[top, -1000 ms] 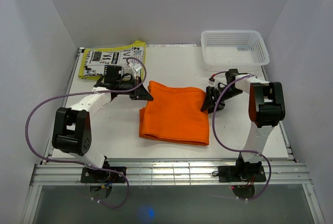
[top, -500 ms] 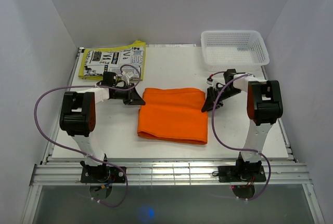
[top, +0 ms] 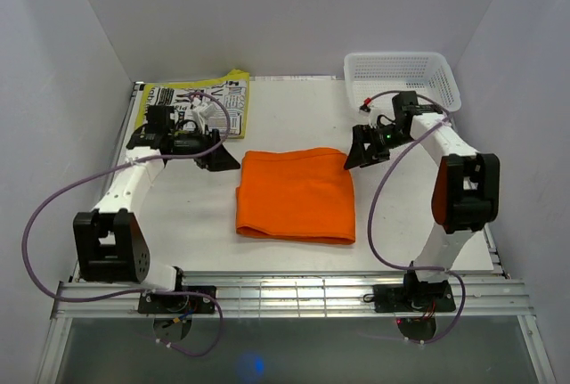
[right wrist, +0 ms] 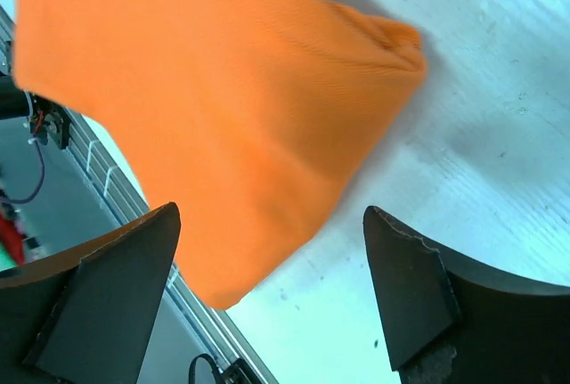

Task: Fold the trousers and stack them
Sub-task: Fold the trousers, then neatly place the folded trousers to the corner

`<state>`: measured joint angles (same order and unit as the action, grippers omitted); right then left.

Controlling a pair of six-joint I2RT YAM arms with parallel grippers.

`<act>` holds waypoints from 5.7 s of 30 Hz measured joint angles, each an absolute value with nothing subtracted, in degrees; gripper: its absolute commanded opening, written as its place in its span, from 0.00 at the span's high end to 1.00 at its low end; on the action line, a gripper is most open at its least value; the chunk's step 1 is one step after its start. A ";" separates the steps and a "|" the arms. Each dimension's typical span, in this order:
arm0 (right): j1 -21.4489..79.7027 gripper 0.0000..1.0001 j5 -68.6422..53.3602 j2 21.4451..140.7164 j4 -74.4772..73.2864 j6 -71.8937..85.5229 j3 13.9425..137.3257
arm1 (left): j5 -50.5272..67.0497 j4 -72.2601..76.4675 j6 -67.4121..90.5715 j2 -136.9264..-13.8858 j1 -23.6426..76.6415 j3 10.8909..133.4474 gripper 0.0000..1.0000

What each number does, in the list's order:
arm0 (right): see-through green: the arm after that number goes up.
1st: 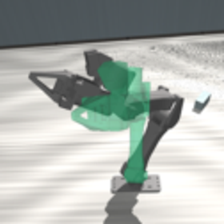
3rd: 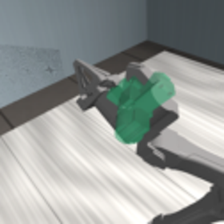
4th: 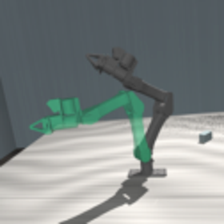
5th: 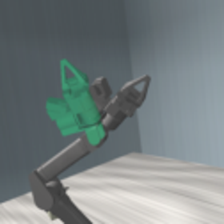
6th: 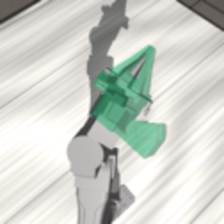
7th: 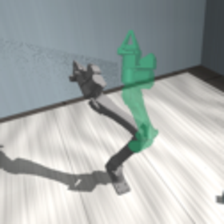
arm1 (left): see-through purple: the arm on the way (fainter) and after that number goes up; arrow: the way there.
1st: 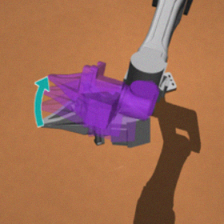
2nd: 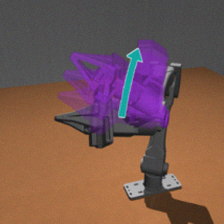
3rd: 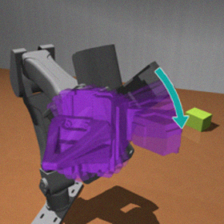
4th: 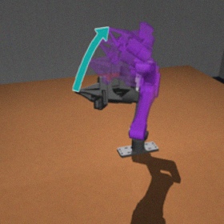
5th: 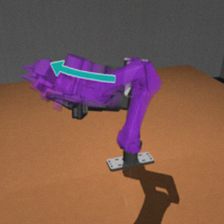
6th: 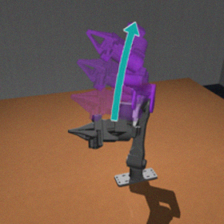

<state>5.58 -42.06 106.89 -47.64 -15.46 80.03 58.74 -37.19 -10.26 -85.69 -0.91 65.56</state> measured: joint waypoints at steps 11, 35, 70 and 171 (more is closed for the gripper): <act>14.98 0.20 -54.50 99.81 -52.69 -20.93 73.36 | 65.65 -40.12 -12.16 -91.35 12.75 52.07 0.68; 17.96 0.18 -40.86 104.90 -48.36 -17.21 83.55 | 51.86 -30.96 -0.27 -93.60 1.48 59.51 0.02; 65.82 0.71 7.44 114.24 -17.06 -27.68 77.97 | 38.20 -27.35 33.50 -70.41 -12.25 41.15 0.06; 12.88 0.92 -35.29 80.01 -14.11 27.35 48.73 | 30.61 -18.35 40.32 -77.19 8.60 49.36 1.00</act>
